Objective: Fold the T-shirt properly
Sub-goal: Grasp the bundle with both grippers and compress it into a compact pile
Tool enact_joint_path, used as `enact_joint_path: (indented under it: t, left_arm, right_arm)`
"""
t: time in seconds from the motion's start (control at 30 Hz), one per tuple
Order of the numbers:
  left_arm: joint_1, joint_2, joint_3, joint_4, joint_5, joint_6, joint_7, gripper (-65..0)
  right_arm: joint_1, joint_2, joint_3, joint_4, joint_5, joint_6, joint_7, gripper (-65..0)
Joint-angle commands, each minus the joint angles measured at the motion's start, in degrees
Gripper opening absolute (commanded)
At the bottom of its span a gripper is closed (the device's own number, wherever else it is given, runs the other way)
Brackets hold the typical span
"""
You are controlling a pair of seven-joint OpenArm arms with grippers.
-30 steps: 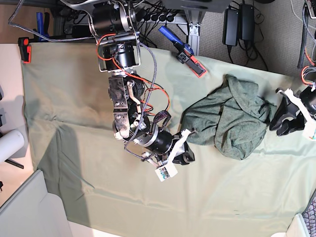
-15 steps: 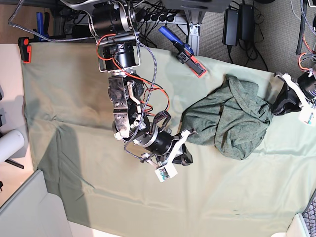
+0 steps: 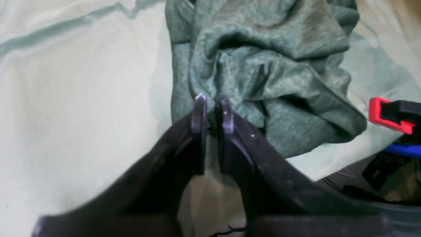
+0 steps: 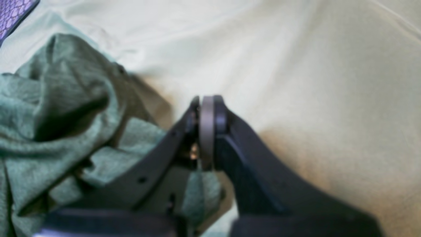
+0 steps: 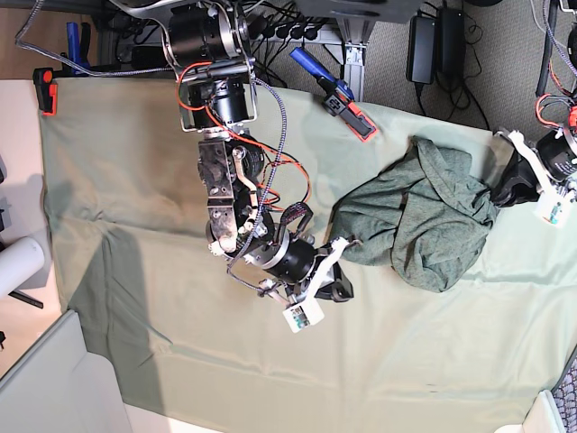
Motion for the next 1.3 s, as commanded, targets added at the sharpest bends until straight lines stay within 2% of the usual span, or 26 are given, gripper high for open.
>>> enact_joint_path:
  t: [0.0,0.2,0.37,0.53,0.9,1.03,1.13,1.27]
  left_arm:
    - [-0.3,-0.6,0.2,-0.1,0.3,-0.5,-1.5,-59.2]
    - [-0.3,-0.6,2.0,-5.3,3.7,-0.5,-6.0,-59.2]
    - [-1.6,-0.6,2.0,-6.0,3.7,-0.5,-6.1,-59.1]
    - [-5.2,-0.6,2.0,-7.6,3.5,-0.5,-6.1,-59.1]
    - [-14.2,-0.6,2.4,-21.6,1.9,-0.5,-6.1,-59.1]
    - [-18.0,-0.6,5.2,-23.7,2.0,-0.5,-6.1,-59.1]
    - [-20.8,-0.6,9.4,-24.4,2.6,-0.5,-6.1,-59.1]
    - [-24.3,-0.6,15.5,-24.4,4.6,-0.5,-6.7,-59.1]
  right_arm:
    - [1.6,-0.2,0.1,0.9,0.7,0.4,1.6,-65.0]
    - [1.6,-0.3,0.0,-1.1,0.2,0.4,1.7,-65.0]
    - [1.6,-0.7,-0.7,-5.7,0.8,0.4,3.1,-65.0]
    - [1.5,-0.6,-4.4,-7.6,0.9,0.4,3.0,-65.0]
    - [1.2,-0.7,-11.1,-7.6,2.3,0.4,2.2,-65.0]
    - [1.2,-0.6,-11.2,-7.6,2.4,0.4,-0.7,-65.0]
    - [1.2,-0.6,-11.2,-7.6,2.7,0.4,-0.9,-65.0]
    - [1.2,-0.6,-11.2,-7.6,5.7,0.4,-1.9,-65.0]
